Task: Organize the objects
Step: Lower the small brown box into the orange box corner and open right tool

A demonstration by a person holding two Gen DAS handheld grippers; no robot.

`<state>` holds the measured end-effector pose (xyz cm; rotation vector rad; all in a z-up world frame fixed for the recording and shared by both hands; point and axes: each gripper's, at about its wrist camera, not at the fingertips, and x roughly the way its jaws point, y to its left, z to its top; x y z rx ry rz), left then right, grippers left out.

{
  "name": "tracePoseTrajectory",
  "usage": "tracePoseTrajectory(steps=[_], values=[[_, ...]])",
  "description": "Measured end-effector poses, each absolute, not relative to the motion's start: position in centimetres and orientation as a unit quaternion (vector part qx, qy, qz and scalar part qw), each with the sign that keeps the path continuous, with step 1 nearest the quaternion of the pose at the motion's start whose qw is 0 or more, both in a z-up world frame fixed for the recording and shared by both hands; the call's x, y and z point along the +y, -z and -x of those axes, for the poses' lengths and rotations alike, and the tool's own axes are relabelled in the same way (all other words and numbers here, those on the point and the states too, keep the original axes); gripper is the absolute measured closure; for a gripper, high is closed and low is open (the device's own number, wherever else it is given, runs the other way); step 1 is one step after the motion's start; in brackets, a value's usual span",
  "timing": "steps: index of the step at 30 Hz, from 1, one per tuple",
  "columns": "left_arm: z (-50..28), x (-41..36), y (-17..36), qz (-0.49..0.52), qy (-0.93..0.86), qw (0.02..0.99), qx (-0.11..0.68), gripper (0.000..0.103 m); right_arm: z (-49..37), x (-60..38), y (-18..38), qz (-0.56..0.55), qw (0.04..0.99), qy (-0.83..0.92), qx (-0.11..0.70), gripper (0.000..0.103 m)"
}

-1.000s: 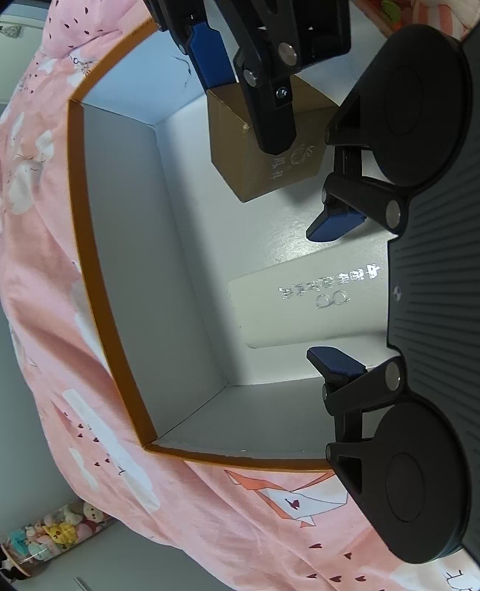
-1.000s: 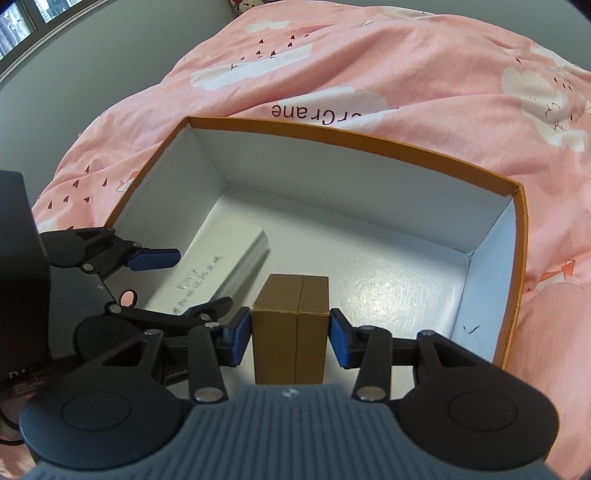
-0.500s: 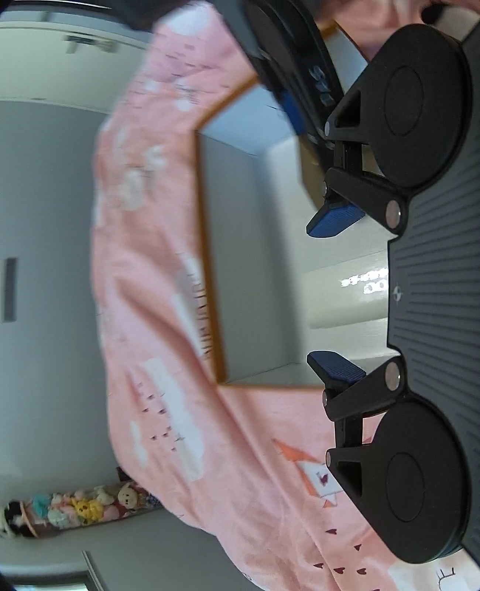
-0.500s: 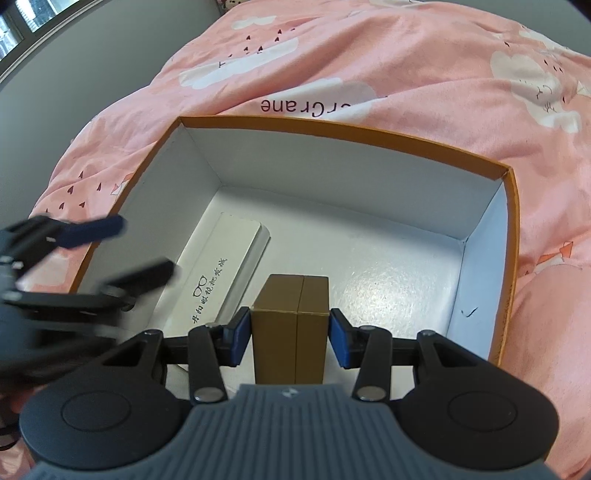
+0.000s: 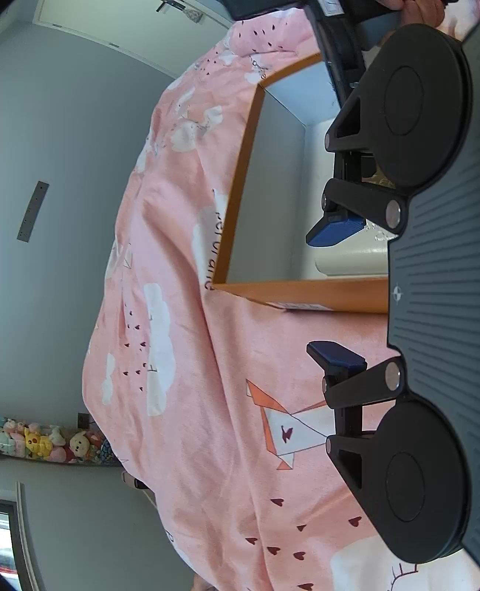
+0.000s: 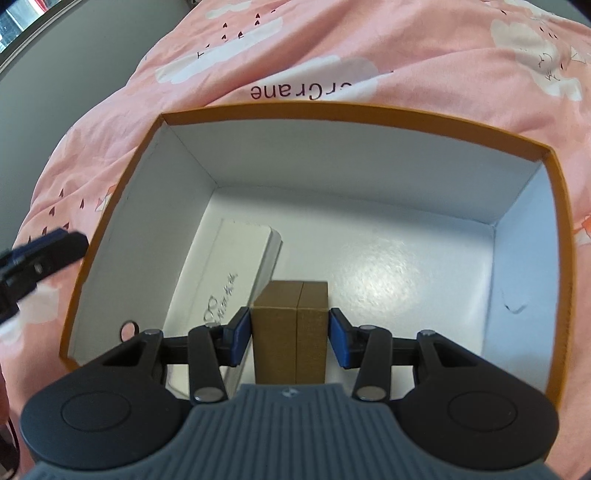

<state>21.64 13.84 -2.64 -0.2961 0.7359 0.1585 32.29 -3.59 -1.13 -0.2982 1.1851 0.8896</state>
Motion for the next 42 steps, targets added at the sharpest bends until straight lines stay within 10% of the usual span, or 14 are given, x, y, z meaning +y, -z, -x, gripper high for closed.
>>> tracePoseTrajectory(steps=[21,42], values=[[-22.0,15.0,4.5,0.179,-0.078,0.91,0.367,0.044,-32.5,-0.7,2.6,0.076,0.661,-0.412,0.622,0.056],[-23.8,15.0,5.5,0.18,-0.077,0.901,0.387,0.063,-25.9,5.3,0.3,0.46,0.66,-0.574,0.149,0.056]])
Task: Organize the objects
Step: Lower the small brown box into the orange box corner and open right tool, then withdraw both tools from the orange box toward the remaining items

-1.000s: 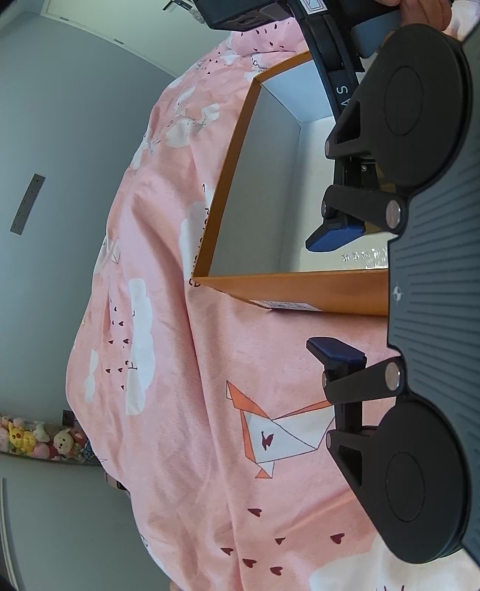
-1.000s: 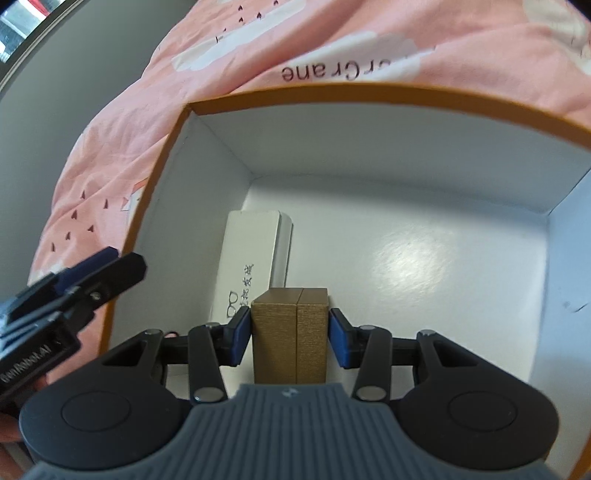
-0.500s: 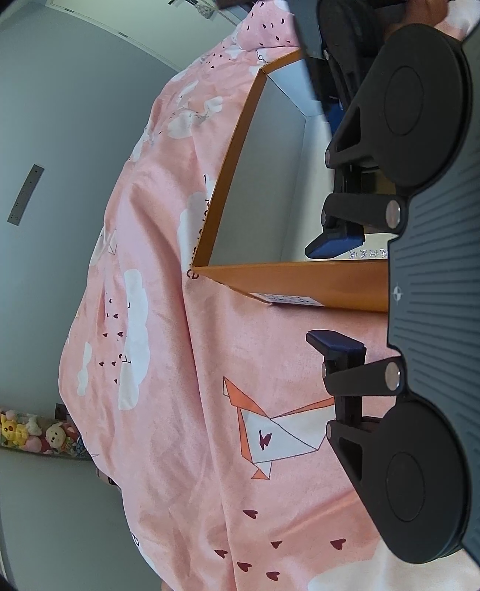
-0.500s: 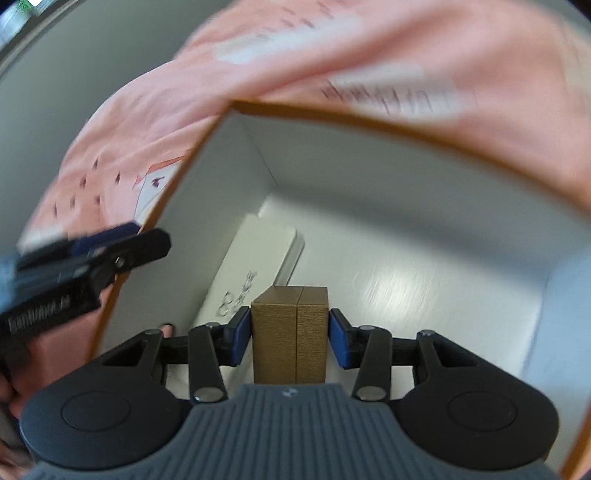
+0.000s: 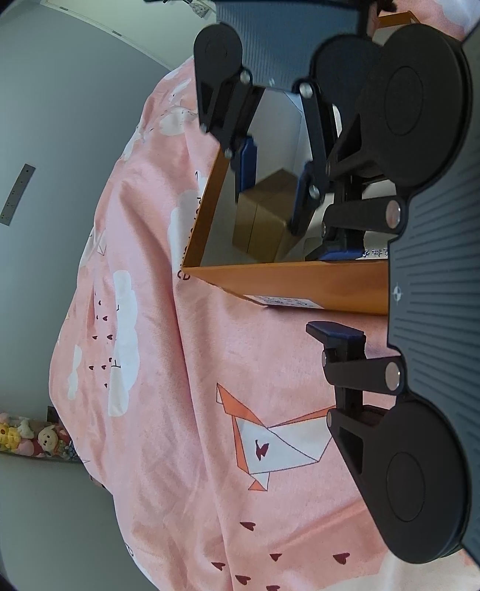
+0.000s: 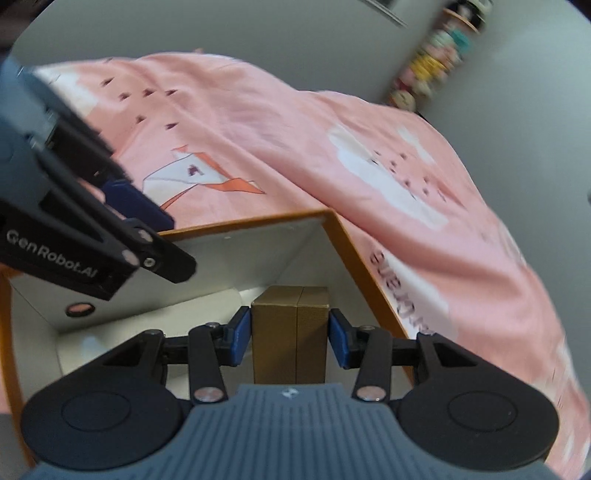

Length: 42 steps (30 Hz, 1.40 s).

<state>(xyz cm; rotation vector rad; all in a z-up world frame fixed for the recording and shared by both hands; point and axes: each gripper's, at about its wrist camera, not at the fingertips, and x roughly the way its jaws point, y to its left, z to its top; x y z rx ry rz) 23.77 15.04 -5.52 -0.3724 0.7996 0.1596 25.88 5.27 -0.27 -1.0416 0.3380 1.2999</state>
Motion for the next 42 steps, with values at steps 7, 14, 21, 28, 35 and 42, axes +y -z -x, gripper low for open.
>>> tracePoseTrajectory(steps=[7,14,21,28,35,42], values=[[-24.1,15.2,5.8,0.186,-0.077,0.899,0.389,0.063,-25.4,6.5,2.1,0.503,0.623,-0.59,0.106,0.056],[-24.4,15.1,6.1,0.183,-0.081,0.896,0.396,0.063,-24.7,6.3,2.7,0.514,0.621,-0.586,0.083,0.052],[-24.4,15.0,6.0,0.181,-0.084,0.896,0.396,0.063,-25.0,5.4,2.1,0.497,0.64,-0.577,0.096,0.042],[-24.3,14.9,6.0,0.181,-0.086,0.896,0.396,0.063,-27.3,4.8,2.1,0.452,0.666,-0.56,0.199,0.064],[-24.2,15.0,5.9,0.18,-0.087,0.897,0.395,0.063,-28.5,5.2,3.5,0.433,0.666,-0.558,0.24,0.079],[-24.0,15.0,5.8,0.18,-0.087,0.898,0.393,0.063,-28.0,6.0,3.8,0.436,0.659,-0.57,0.225,0.084]])
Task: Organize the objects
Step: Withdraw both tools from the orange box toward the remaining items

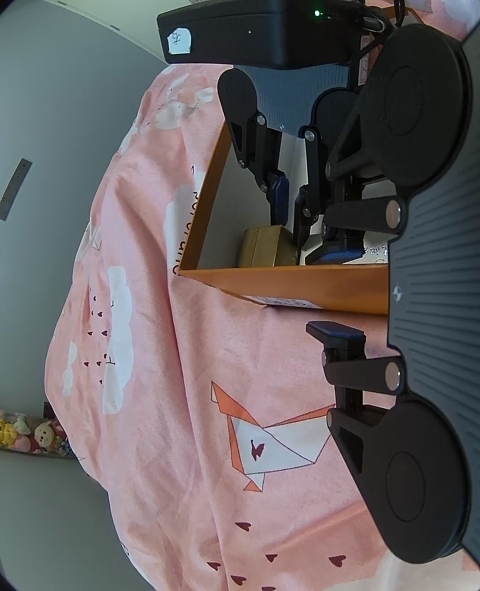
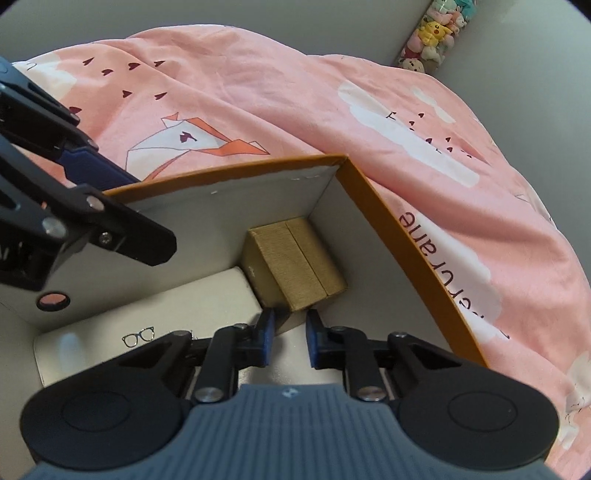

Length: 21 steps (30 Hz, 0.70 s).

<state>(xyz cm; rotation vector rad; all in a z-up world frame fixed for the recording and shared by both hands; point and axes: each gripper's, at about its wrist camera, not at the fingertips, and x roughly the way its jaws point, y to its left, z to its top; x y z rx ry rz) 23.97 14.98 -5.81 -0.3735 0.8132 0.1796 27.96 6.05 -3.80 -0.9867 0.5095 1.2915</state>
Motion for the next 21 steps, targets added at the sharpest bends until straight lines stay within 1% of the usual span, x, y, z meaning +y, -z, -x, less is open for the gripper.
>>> tracePoseTrajectory(steps=[7,9,13,17,19,21], values=[[-23.7,14.7,5.5,0.175,-0.09,0.897,0.396,0.063,-28.4,5.1,3.3,0.428,0.658,-0.567,0.249,0.086],[-23.5,14.6,5.4,0.175,-0.094,0.895,0.4,0.063,-28.3,4.8,3.5,0.433,0.651,-0.56,0.274,0.091],[-23.0,14.6,4.9,0.182,-0.097,0.893,0.4,0.063,-28.2,4.8,3.9,0.435,0.632,-0.539,0.348,0.091],[-22.4,14.4,3.9,0.179,-0.098,0.897,0.392,0.063,-28.1,4.8,4.0,0.39,0.602,-0.555,0.421,0.092],[-22.1,14.3,3.3,0.178,-0.098,0.899,0.389,0.063,-27.8,4.9,4.0,0.374,0.595,-0.559,0.44,0.099],[-21.8,14.1,2.7,0.177,-0.097,0.9,0.387,0.063,-27.5,5.1,4.2,0.369,0.597,-0.556,0.446,0.1]])
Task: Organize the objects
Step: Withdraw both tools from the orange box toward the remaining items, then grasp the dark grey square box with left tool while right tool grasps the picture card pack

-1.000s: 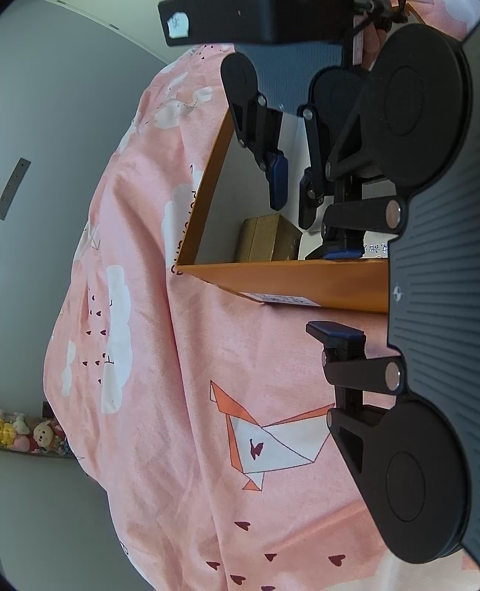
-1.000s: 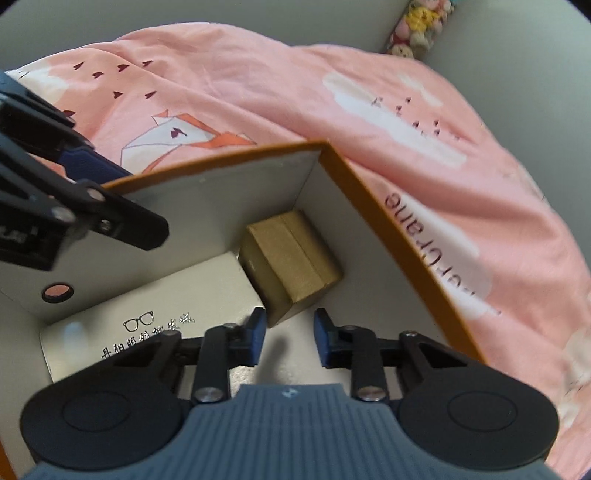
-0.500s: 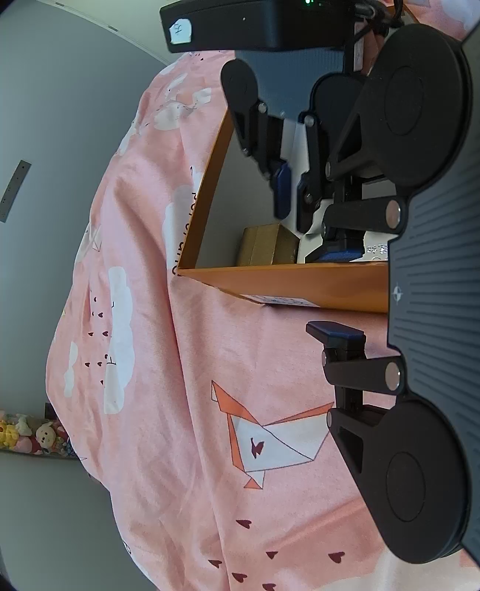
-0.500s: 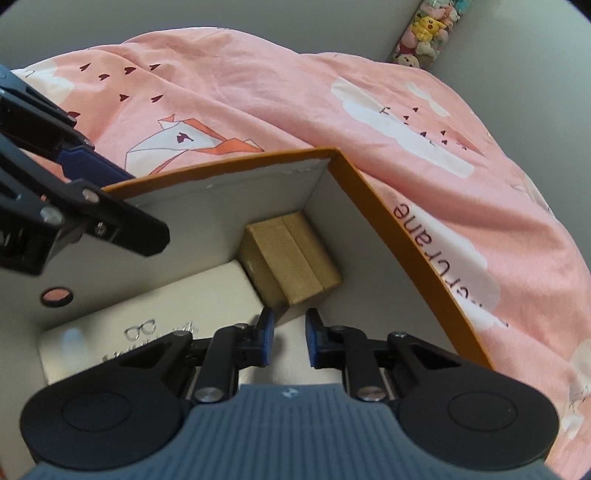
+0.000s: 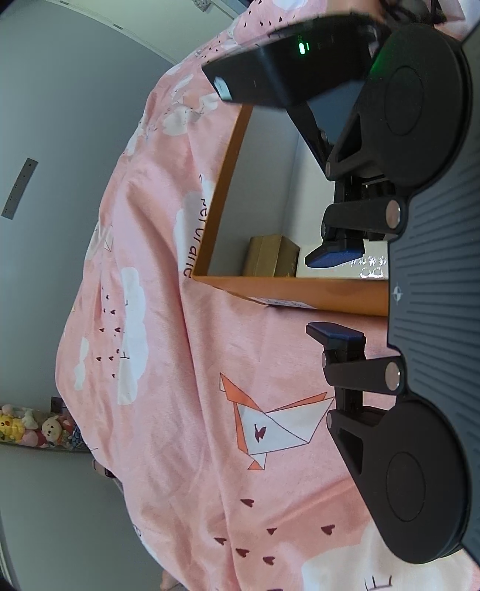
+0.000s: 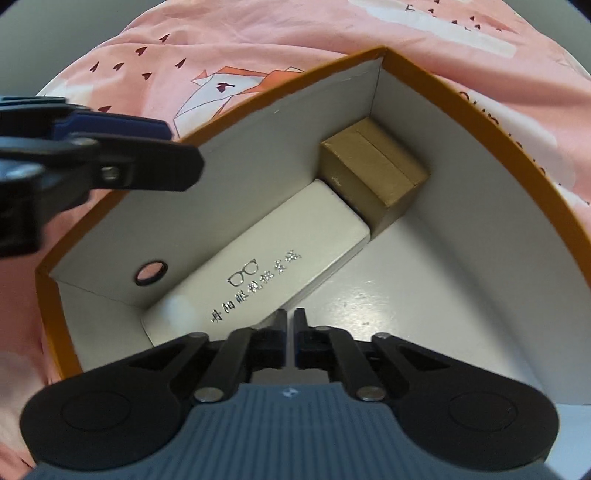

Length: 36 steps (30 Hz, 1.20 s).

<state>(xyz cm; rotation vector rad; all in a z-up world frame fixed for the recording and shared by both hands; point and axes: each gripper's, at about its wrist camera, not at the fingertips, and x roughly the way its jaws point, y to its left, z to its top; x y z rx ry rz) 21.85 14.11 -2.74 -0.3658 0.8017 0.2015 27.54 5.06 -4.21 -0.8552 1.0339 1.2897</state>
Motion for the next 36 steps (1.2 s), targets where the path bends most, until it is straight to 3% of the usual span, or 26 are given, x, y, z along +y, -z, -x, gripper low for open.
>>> tracePoseTrajectory(steps=[6,13,23,25,26,32,36], values=[[-19.8,12.8,0.6,0.153,-0.092,0.91,0.373,0.06,-27.2,3.9,3.1,0.351,0.62,-0.547,0.44,0.097],[-16.3,9.9,-1.0,0.116,-0.048,0.919,0.374,0.058,-25.4,-1.4,-1.8,0.308,0.689,-0.536,0.379,0.096],[-12.6,6.8,2.1,0.129,0.005,0.891,0.436,0.056,-20.6,-10.4,-4.7,0.224,0.746,-0.516,0.356,0.093],[-12.3,6.6,3.0,0.15,0.006,0.884,0.443,0.037,-19.9,-11.7,-3.7,0.217,0.751,-0.502,0.37,0.083],[-12.3,6.5,3.3,0.159,0.006,0.882,0.443,0.033,-19.7,-12.4,-3.1,0.211,0.755,-0.491,0.381,0.073],[-13.7,5.2,5.5,0.164,-0.002,0.864,0.477,0.021,-21.0,-15.3,0.8,0.148,0.763,-0.426,0.463,0.068],[-14.8,4.2,6.8,0.162,-0.009,0.847,0.506,0.018,-22.2,-16.4,2.1,0.113,0.763,-0.403,0.492,0.06]])
